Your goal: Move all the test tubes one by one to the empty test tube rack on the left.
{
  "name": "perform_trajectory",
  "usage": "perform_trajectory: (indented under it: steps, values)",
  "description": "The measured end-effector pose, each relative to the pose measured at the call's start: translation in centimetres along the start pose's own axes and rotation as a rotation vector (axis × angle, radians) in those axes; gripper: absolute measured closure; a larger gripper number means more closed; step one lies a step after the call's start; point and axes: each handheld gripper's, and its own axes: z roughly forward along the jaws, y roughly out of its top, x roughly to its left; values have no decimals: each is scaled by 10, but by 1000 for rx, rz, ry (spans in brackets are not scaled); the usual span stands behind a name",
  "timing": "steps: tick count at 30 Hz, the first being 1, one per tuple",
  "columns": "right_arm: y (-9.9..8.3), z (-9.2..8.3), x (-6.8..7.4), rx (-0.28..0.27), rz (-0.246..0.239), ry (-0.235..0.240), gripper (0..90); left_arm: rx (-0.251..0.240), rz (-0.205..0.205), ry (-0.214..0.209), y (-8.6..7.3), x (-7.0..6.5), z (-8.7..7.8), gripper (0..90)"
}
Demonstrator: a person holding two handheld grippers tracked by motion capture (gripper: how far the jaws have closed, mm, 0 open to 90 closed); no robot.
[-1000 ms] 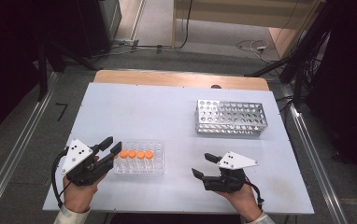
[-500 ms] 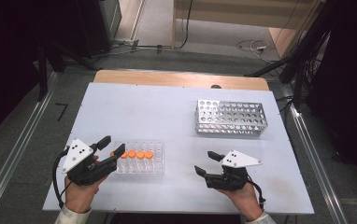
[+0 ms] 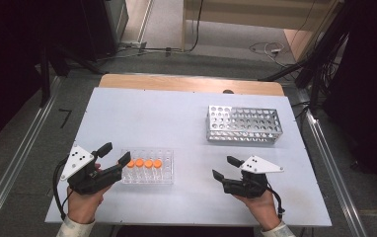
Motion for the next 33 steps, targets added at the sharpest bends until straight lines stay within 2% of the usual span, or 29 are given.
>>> perform_trajectory:
  steps: [13, 26, 33]
  values:
    - [-1, -1, -5, 1, 14, -22, 279, -4, -7, 10, -1, 5, -1, 310]
    - [-3, -8, -14, -14, 32, -51, 271, 2, -22, 6, -1, 9, -2, 257]
    - [-5, -14, -20, -22, 45, -69, 267, 5, -21, 20, -6, 12, -4, 237]
